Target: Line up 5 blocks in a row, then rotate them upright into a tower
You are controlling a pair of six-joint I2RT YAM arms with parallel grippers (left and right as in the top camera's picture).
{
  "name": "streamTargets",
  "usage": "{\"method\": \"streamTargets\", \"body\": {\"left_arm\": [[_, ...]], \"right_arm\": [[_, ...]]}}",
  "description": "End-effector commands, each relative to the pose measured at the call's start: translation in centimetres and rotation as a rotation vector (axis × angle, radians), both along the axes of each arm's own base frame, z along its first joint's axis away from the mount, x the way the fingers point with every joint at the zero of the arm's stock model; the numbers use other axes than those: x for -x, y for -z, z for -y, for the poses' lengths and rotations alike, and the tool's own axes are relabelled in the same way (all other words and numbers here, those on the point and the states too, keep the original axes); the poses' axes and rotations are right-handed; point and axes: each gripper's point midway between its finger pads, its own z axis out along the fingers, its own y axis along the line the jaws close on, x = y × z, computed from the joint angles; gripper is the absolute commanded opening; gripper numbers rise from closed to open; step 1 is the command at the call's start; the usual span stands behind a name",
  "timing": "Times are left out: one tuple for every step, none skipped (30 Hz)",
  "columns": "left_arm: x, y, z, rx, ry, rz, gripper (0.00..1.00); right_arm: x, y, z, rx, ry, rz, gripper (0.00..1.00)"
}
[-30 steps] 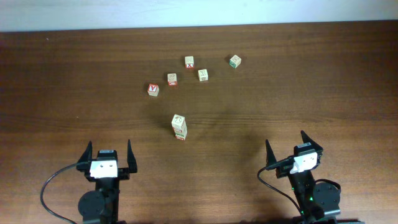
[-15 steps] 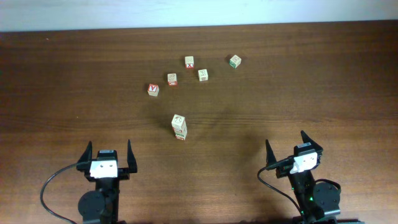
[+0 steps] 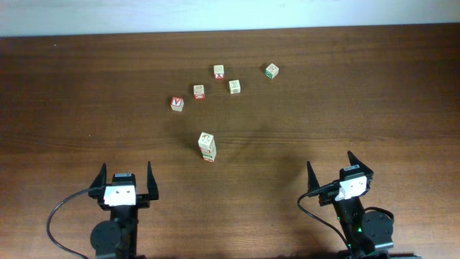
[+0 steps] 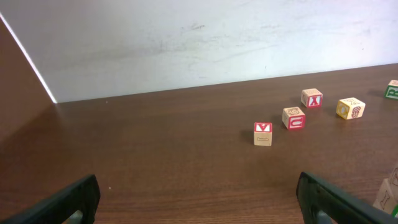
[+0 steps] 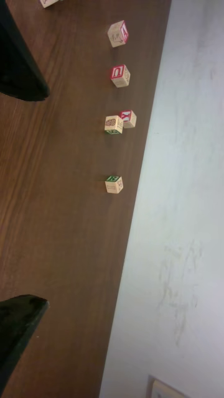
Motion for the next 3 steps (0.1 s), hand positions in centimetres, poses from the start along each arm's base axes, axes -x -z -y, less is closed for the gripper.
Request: {"method": "streamTargets", "body": {"left_arm": [[0.01,0.18,0.03,-0.016,0.002,0.000,0.99],[0.01,0.18,0.03,-0.016,0.002,0.000,0.99],[0.00,0.18,0.04,-0.016,0.003,0.000,0.99]], "right_arm": [[-0.01,0.28,0.00,-0.004,-0.002,-0.003,0.99],[-0.01,0.28,0.00,-0.004,-0.002,-0.003,0.99],[-0.01,0.28,0.00,-0.004,-0.002,-0.003,0.99]]}}
